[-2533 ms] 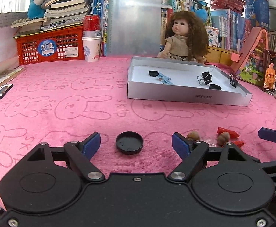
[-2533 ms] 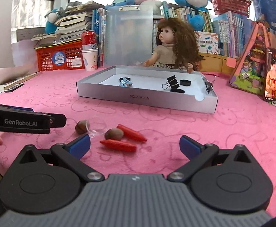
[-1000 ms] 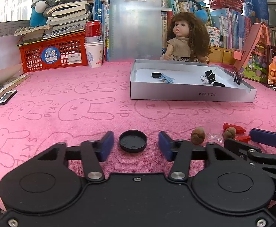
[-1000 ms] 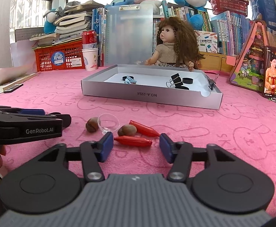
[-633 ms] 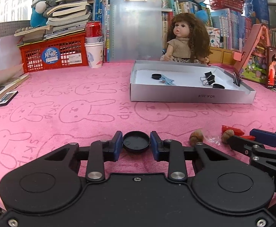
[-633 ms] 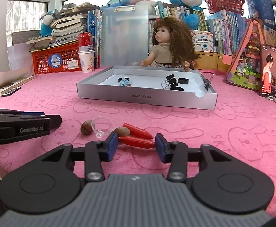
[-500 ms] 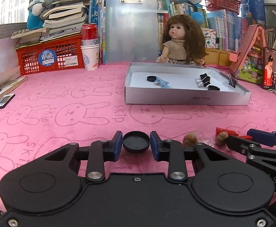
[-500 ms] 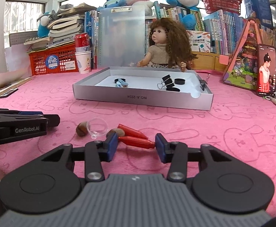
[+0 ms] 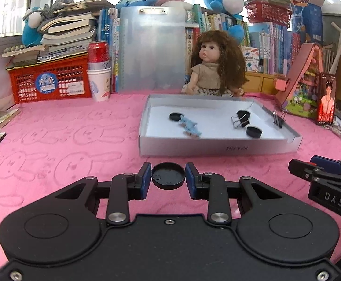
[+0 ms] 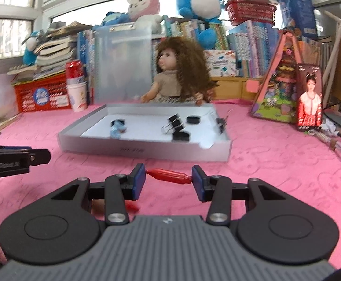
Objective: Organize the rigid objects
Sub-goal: 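Carry the black lid and red stick over the white box tray with both grippers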
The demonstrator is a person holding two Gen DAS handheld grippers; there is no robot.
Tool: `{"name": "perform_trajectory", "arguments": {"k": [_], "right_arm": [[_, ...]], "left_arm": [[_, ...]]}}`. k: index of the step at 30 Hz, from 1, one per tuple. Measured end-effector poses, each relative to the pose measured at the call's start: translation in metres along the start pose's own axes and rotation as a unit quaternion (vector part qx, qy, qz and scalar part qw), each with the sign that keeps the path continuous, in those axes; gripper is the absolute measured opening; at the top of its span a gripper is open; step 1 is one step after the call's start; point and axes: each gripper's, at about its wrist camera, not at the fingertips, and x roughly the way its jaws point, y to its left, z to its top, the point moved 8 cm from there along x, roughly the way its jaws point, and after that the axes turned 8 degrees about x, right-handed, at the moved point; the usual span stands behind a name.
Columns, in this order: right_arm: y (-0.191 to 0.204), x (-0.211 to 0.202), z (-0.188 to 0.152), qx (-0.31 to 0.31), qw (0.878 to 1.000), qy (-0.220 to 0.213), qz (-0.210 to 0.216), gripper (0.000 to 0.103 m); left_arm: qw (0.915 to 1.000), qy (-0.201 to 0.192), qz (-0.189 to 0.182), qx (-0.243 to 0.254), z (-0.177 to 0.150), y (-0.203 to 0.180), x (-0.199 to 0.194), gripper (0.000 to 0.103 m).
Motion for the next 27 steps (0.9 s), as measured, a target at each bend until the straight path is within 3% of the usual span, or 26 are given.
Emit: {"name": "perform_trajectory", "arguments": {"k": [10,18,27], "right_arm": [[-0.023,0.02,0.039,0.012,1.0,-0.01,-0.007,0.049],[-0.028,0.047,0.058,-0.012,1.0,0.013,-0.004,0.049],[-0.029,0.079,0.065,-0.032,0.998,0.054,-0.002,0.049]], "left_arm": [[0.9997,-0.01,-0.023,0.0,0.041,-0.008,0.023,0.03],[0.9993,-0.011,-0.036,0.001,0.067,-0.012,0.045,0.03],[0.9987,0.014,-0.047,-0.008,0.076,-0.014,0.08,0.03]]}}
